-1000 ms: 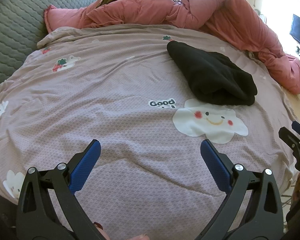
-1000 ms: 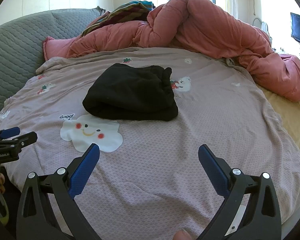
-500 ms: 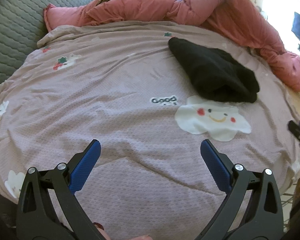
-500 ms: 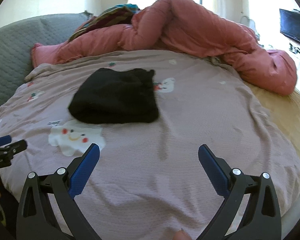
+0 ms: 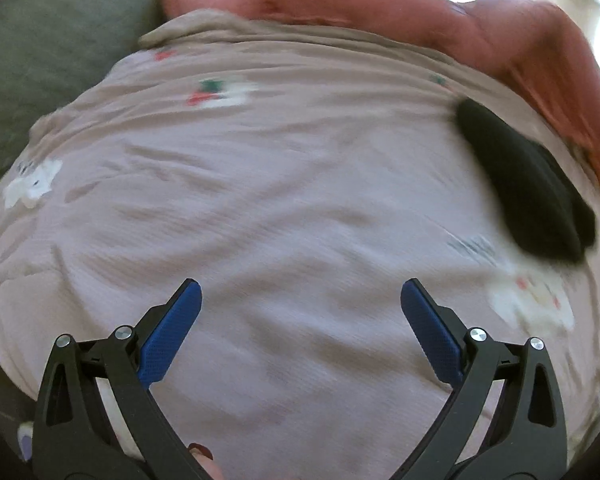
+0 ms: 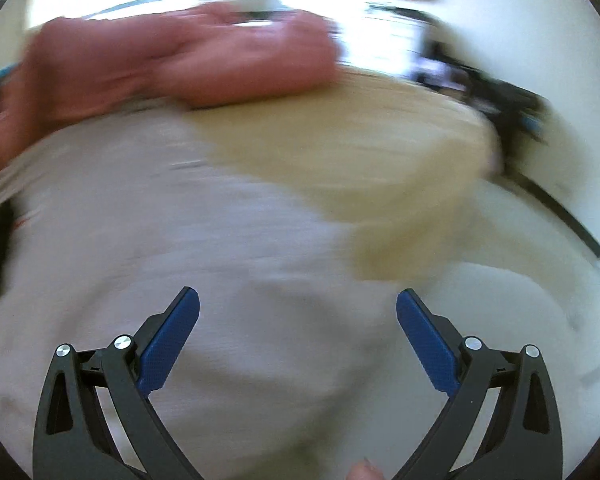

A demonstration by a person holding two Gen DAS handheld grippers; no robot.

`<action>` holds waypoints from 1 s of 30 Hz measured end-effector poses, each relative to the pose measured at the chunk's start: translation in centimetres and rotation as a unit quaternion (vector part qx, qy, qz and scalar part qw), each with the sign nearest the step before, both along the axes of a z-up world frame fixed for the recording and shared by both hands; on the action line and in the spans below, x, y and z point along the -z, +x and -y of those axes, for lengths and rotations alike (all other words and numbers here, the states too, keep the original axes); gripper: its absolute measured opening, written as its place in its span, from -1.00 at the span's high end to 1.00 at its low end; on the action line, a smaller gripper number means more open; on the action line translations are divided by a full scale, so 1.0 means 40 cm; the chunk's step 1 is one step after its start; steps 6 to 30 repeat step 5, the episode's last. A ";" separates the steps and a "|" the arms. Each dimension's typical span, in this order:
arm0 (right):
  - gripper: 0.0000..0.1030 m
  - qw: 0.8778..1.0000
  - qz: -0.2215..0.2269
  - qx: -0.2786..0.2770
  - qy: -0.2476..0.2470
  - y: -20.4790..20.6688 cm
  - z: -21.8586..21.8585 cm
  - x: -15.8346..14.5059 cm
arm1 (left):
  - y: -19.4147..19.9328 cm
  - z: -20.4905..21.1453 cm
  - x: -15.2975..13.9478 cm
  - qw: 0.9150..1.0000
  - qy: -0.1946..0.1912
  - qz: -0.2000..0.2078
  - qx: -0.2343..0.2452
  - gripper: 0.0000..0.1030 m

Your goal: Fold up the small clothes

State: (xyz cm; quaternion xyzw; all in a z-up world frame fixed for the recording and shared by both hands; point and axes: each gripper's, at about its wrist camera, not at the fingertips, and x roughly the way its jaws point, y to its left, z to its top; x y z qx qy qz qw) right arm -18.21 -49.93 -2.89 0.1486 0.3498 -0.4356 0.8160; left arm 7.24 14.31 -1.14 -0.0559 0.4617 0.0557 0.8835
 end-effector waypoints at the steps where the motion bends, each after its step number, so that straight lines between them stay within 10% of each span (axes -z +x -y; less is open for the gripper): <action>1: -0.91 0.999 -0.010 0.033 -0.009 -0.037 0.044 0.008 | 0.020 -0.051 0.001 1.000 0.005 -0.004 -0.018 -0.81; 5: -0.91 0.985 -0.059 0.164 -0.009 -0.200 0.204 0.068 | 0.097 -0.240 0.005 0.996 0.027 -0.006 -0.088 -0.81; 30: -0.91 0.985 -0.059 0.164 -0.009 -0.200 0.204 0.068 | 0.097 -0.240 0.005 0.996 0.027 -0.006 -0.088 -0.81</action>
